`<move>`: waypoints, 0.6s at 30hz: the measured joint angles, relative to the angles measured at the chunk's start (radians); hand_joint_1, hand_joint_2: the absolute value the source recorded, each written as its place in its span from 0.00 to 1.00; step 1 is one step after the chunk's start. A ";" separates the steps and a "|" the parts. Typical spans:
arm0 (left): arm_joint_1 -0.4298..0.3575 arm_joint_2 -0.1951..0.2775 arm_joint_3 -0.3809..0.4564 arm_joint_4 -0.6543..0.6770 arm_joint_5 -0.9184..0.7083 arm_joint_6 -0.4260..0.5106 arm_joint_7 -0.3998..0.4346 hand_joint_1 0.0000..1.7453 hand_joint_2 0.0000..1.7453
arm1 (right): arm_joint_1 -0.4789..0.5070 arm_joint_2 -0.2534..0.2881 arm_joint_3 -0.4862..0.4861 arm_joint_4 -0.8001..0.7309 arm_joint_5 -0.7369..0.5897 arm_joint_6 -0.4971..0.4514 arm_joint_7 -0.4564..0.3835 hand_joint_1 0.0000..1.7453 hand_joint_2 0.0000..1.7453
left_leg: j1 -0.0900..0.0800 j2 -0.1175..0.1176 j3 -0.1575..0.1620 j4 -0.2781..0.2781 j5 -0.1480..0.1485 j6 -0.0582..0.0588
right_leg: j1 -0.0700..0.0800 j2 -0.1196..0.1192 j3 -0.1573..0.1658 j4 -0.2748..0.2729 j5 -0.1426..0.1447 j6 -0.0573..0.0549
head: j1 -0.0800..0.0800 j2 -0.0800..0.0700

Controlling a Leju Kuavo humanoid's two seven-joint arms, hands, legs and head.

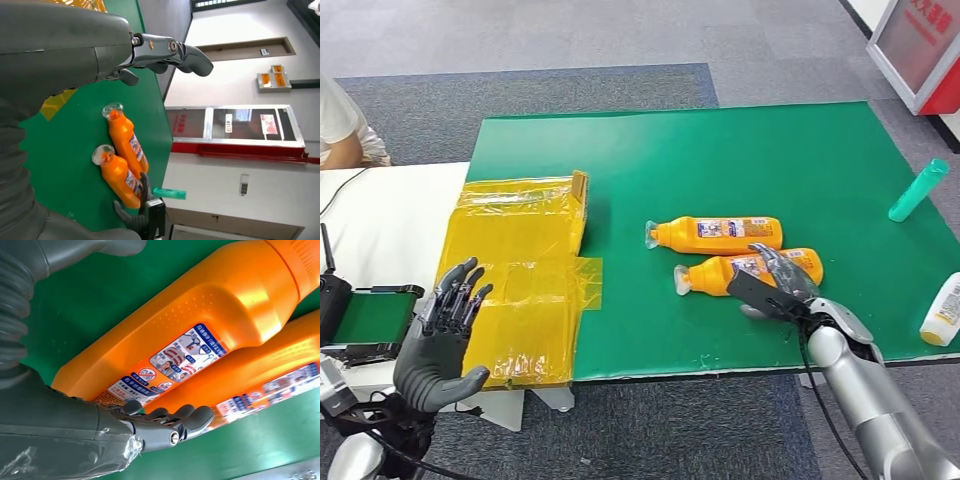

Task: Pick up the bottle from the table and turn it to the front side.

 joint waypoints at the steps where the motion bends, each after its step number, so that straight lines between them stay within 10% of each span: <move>1: 0.001 0.000 0.000 -0.001 0.000 0.000 -0.001 0.00 1.00 | -0.003 -0.003 0.000 0.005 0.007 -0.003 0.002 0.00 1.00 | 0.000 0.000 0.000 0.000 0.000 0.000 | 0.000 0.000 0.000 0.000 0.000 0.000 | 0.000 0.000; 18: 0.004 0.000 -0.003 -0.001 0.001 -0.010 -0.002 0.00 1.00 | -0.045 -0.032 0.018 0.061 0.232 -0.035 0.092 0.00 1.00 | 0.000 0.000 0.000 0.000 0.000 0.000 | 0.000 0.000 0.000 0.000 0.000 0.000 | 0.000 0.000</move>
